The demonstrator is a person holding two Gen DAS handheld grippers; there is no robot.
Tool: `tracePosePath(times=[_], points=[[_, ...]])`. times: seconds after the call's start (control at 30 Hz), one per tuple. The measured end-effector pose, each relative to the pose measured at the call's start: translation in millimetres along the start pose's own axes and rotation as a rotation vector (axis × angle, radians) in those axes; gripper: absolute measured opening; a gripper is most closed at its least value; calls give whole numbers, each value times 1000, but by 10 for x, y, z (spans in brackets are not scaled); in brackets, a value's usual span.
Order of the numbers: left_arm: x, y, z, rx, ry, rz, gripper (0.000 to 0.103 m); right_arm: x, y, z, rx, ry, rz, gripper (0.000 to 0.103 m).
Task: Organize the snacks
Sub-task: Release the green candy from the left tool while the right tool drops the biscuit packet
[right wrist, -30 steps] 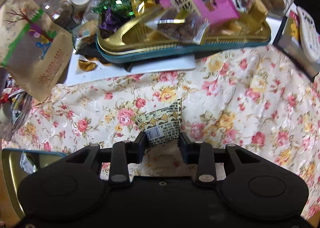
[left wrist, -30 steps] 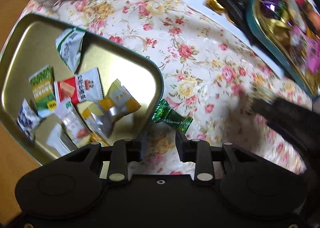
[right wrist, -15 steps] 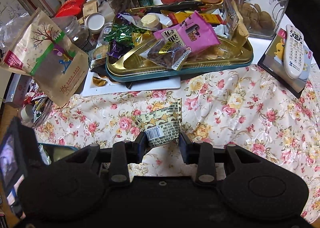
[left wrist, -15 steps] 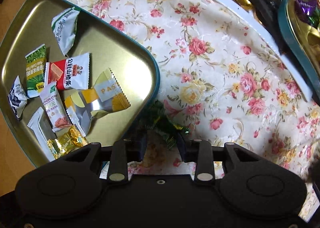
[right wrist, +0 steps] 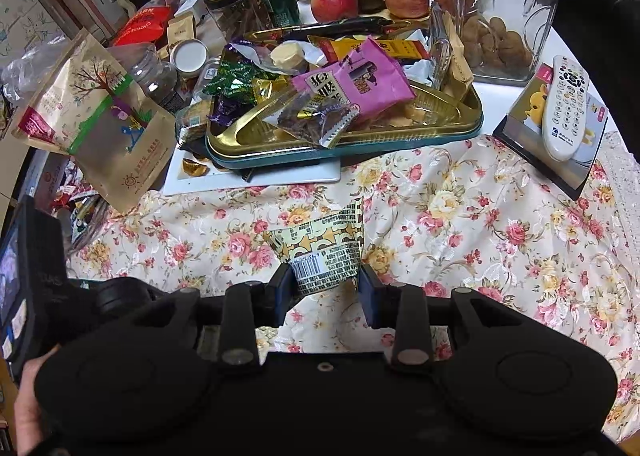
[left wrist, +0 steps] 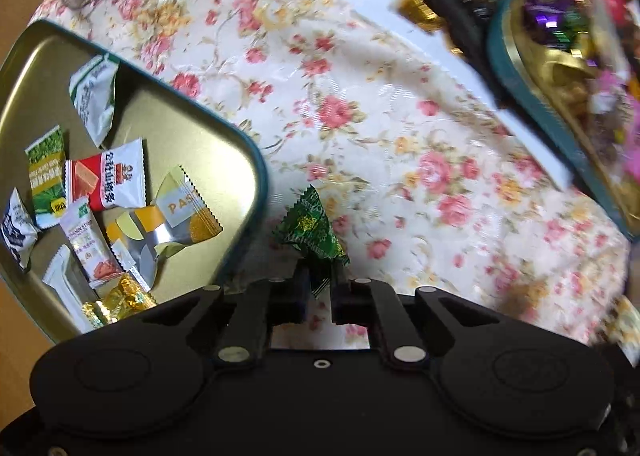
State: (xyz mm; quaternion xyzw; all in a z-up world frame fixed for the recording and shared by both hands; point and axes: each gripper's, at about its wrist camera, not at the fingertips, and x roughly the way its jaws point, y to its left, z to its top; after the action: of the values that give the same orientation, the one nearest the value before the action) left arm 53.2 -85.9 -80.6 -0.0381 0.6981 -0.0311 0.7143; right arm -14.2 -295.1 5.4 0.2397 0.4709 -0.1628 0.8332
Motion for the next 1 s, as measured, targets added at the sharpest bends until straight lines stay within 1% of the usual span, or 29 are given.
tracePosePath(times=[0.1, 0.2, 0.27, 0.4, 0.5, 0.57, 0.73, 0.8, 0.9, 1.0], points=[[-272, 52, -20, 41, -31, -18, 13, -58, 77, 12, -9, -12, 23, 37], [-561, 197, -10, 70, -101, -13, 13, -93, 214, -10, -36, -10, 57, 37], [-727, 327, 35, 71, -144, 11, 13, -105, 333, -39, -56, -3, 83, 37], [-884, 642, 187, 33, -189, 52, 13, -99, 665, -108, -114, 15, 135, 37], [-949, 864, 252, 5, -220, 120, 13, -59, 984, -187, -164, 36, 175, 37], [-938, 996, 293, -10, -224, 150, 13, -17, 1213, -261, -207, 53, 197, 37], [-875, 1320, 377, -45, -190, 173, 14, 106, 1723, -460, -295, 106, 248, 37], [-871, 1422, 406, -55, -179, 183, 22, 139, 1910, -531, -324, 119, 263, 37], [-927, 1567, 429, -73, -185, 166, 24, 172, 2121, -613, -355, 129, 275, 37], [-977, 1682, 420, -78, -202, 171, 25, 215, 2260, -672, -371, 139, 284, 38]])
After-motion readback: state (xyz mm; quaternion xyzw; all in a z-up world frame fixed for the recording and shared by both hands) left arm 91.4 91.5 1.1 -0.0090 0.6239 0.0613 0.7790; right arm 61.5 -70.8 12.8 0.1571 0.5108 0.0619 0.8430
